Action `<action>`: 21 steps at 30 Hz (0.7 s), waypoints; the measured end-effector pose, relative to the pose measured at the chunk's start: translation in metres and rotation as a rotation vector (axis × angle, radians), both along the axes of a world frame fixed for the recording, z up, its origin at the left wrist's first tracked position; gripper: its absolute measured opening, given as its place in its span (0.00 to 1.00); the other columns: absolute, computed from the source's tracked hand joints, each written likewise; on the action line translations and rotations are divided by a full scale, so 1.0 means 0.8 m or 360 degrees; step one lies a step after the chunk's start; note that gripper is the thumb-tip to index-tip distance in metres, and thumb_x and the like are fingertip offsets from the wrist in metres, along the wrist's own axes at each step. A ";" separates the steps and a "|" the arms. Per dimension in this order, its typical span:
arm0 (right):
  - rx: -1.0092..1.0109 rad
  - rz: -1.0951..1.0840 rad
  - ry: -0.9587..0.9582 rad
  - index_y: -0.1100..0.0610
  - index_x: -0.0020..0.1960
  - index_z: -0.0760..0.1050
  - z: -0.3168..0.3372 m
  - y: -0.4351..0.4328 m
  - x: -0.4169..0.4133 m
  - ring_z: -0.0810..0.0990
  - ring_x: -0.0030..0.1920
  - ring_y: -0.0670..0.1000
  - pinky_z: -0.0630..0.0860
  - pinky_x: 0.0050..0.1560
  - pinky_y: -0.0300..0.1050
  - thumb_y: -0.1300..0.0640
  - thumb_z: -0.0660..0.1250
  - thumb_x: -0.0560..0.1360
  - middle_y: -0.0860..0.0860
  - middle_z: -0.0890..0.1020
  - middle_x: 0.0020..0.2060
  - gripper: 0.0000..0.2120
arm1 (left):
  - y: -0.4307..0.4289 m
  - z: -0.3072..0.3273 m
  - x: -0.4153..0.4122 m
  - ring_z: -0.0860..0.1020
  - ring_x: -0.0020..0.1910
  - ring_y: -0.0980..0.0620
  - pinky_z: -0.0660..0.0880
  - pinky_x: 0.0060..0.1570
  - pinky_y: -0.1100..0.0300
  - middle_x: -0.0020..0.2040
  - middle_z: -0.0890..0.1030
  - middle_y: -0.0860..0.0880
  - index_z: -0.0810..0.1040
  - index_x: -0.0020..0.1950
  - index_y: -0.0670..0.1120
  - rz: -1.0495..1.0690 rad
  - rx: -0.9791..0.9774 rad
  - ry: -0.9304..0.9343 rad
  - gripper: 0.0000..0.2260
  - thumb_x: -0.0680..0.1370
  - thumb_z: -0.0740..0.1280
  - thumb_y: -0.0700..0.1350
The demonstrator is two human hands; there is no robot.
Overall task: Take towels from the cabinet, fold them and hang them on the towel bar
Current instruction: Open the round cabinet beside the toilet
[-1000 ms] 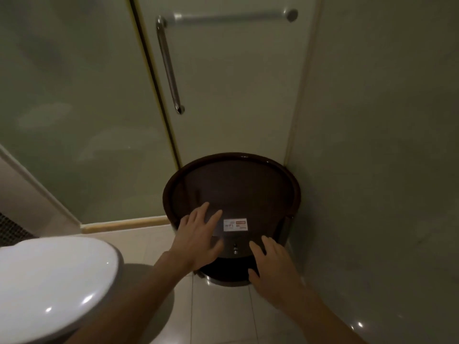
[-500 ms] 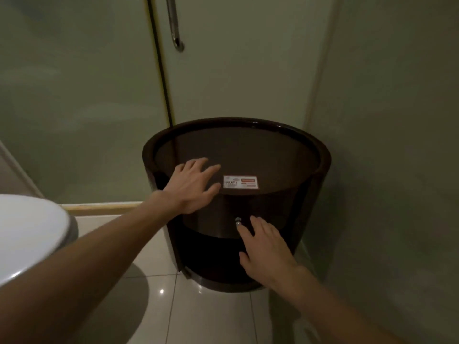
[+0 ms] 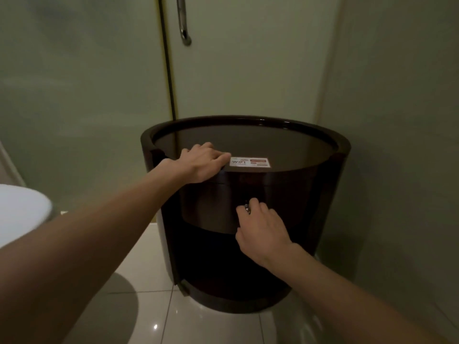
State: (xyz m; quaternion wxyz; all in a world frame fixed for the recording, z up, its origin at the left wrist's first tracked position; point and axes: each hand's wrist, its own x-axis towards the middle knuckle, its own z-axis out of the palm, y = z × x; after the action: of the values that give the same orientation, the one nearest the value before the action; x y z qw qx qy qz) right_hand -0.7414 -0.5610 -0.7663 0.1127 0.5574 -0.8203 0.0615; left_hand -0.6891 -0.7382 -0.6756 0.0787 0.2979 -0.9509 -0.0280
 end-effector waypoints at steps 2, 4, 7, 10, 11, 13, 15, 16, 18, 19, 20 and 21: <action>0.0006 0.0007 0.0000 0.57 0.63 0.69 0.003 -0.003 -0.002 0.72 0.58 0.56 0.70 0.55 0.50 0.52 0.60 0.78 0.56 0.72 0.59 0.16 | 0.000 0.000 -0.003 0.67 0.65 0.40 0.61 0.62 0.42 0.63 0.70 0.45 0.68 0.70 0.61 0.0030 -0.0018 0.0011 0.22 0.81 0.46 0.61; 0.0006 0.0011 0.0002 0.57 0.62 0.70 0.007 -0.004 -0.004 0.72 0.58 0.56 0.70 0.56 0.50 0.53 0.60 0.78 0.56 0.73 0.59 0.15 | 0.002 -0.001 -0.003 0.67 0.64 0.40 0.62 0.62 0.42 0.62 0.70 0.44 0.69 0.69 0.61 0.0025 -0.0043 0.0036 0.21 0.81 0.46 0.60; -0.0011 0.0024 0.0038 0.57 0.61 0.71 0.010 -0.006 -0.006 0.73 0.57 0.55 0.70 0.55 0.50 0.53 0.59 0.78 0.55 0.74 0.58 0.14 | 0.003 -0.005 -0.001 0.68 0.61 0.40 0.63 0.59 0.43 0.60 0.71 0.44 0.71 0.68 0.62 0.0019 -0.0043 0.0062 0.20 0.81 0.47 0.60; -0.0028 0.0041 0.0057 0.57 0.60 0.72 0.010 -0.008 -0.004 0.73 0.56 0.55 0.70 0.55 0.49 0.53 0.58 0.78 0.55 0.75 0.56 0.13 | 0.002 -0.006 0.000 0.68 0.61 0.40 0.64 0.59 0.43 0.61 0.70 0.44 0.70 0.67 0.63 0.0033 -0.0039 0.0064 0.20 0.80 0.47 0.61; -0.0042 0.0043 0.0065 0.57 0.60 0.73 0.010 -0.007 -0.004 0.74 0.56 0.55 0.70 0.55 0.50 0.53 0.58 0.78 0.55 0.76 0.56 0.13 | 0.002 -0.006 0.000 0.68 0.61 0.40 0.64 0.59 0.44 0.61 0.70 0.44 0.69 0.68 0.64 0.0037 -0.0039 0.0066 0.20 0.80 0.47 0.61; -0.0060 0.0041 0.0074 0.58 0.59 0.73 0.010 -0.006 -0.003 0.74 0.56 0.56 0.70 0.55 0.50 0.53 0.58 0.78 0.55 0.76 0.55 0.13 | 0.004 -0.006 0.001 0.68 0.61 0.40 0.64 0.58 0.44 0.61 0.70 0.44 0.69 0.68 0.65 0.0037 -0.0040 0.0058 0.20 0.80 0.47 0.61; -0.0070 0.0045 0.0078 0.58 0.58 0.74 0.011 -0.004 -0.001 0.74 0.56 0.56 0.69 0.55 0.50 0.53 0.59 0.77 0.55 0.76 0.55 0.14 | 0.006 -0.005 0.001 0.68 0.62 0.40 0.64 0.59 0.44 0.62 0.70 0.44 0.69 0.68 0.64 0.0046 -0.0033 0.0051 0.20 0.80 0.47 0.62; -0.0073 0.0051 0.0079 0.58 0.58 0.74 0.011 -0.003 0.000 0.74 0.56 0.56 0.69 0.55 0.50 0.53 0.59 0.77 0.55 0.76 0.55 0.13 | 0.006 -0.005 0.001 0.68 0.62 0.40 0.65 0.59 0.44 0.62 0.70 0.44 0.69 0.69 0.64 0.0051 -0.0023 0.0054 0.20 0.80 0.47 0.62; -0.0087 0.0062 0.0079 0.58 0.58 0.74 0.011 0.000 0.000 0.74 0.56 0.56 0.69 0.56 0.50 0.53 0.58 0.77 0.55 0.77 0.55 0.13 | 0.005 -0.004 0.001 0.68 0.62 0.40 0.65 0.58 0.44 0.63 0.70 0.44 0.69 0.69 0.63 0.0052 -0.0009 0.0063 0.21 0.80 0.47 0.62; -0.0094 0.0065 0.0077 0.58 0.58 0.74 0.011 0.001 0.001 0.74 0.56 0.56 0.68 0.56 0.50 0.53 0.58 0.78 0.55 0.77 0.55 0.13 | 0.005 -0.005 0.001 0.68 0.62 0.40 0.66 0.58 0.44 0.63 0.70 0.44 0.69 0.69 0.63 0.0050 -0.0002 0.0063 0.21 0.80 0.47 0.62; -0.0100 0.0066 0.0073 0.58 0.58 0.74 0.010 0.002 0.001 0.74 0.56 0.56 0.68 0.56 0.50 0.53 0.58 0.78 0.55 0.77 0.55 0.13 | 0.004 -0.005 0.001 0.68 0.62 0.40 0.66 0.59 0.44 0.63 0.70 0.44 0.69 0.68 0.63 0.0047 -0.0001 0.0065 0.21 0.80 0.48 0.62; -0.0110 0.0069 0.0069 0.58 0.58 0.74 0.009 0.003 0.002 0.74 0.56 0.56 0.68 0.56 0.50 0.53 0.58 0.78 0.55 0.76 0.55 0.13 | 0.004 -0.005 0.001 0.68 0.62 0.40 0.66 0.59 0.44 0.63 0.70 0.44 0.70 0.68 0.63 0.0045 -0.0005 0.0067 0.20 0.80 0.48 0.62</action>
State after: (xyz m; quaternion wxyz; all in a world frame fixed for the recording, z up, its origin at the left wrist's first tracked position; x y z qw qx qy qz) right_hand -0.7399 -0.5585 -0.7591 0.1483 0.5719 -0.8028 0.0800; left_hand -0.6883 -0.7348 -0.6796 0.0995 0.3104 -0.9449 -0.0318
